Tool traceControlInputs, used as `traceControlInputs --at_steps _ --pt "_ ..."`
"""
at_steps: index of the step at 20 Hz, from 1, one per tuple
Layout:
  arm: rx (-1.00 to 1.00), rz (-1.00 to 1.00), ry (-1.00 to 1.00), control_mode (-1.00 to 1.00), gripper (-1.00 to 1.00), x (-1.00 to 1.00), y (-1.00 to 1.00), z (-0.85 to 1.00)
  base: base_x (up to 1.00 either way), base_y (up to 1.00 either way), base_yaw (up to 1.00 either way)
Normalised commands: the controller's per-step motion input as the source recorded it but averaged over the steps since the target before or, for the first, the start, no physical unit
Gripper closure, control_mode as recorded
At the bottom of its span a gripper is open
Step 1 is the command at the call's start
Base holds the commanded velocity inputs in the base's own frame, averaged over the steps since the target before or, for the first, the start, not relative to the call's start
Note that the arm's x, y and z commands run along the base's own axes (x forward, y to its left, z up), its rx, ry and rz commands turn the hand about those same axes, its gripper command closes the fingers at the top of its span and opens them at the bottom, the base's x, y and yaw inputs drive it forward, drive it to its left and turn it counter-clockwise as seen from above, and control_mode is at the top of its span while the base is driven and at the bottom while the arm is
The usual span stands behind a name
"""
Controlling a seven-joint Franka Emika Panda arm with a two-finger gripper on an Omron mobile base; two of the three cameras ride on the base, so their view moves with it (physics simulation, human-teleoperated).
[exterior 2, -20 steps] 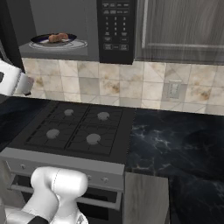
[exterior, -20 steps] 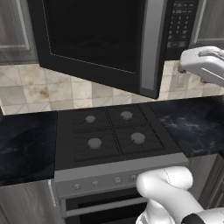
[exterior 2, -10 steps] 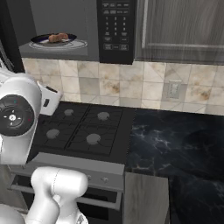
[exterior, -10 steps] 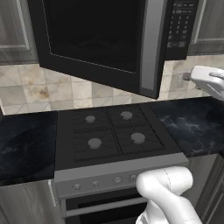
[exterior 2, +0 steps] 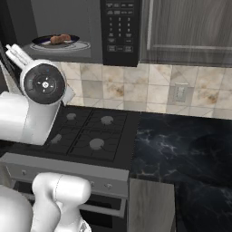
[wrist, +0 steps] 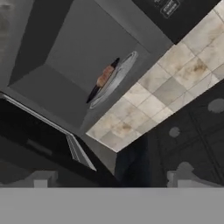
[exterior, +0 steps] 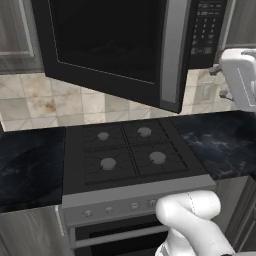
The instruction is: Retrieve the reheated potato from the microwave, then place the potato, cheese, and condiment on the cutting board.
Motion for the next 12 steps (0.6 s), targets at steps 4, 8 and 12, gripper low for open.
traceControlInputs --at_steps 4,8,12 --pt "0.36 0.10 0.28 -1.00 -1.00 0.34 -0.08 0.12 0.00 0.00 0.00" --pt "0.35 0.11 0.12 -1.00 -1.00 0.52 0.18 -0.03 0.00 0.00 0.00" --pt "0.34 0.11 0.18 -1.00 -1.00 0.52 0.19 0.00 0.00 0.00 0.00"
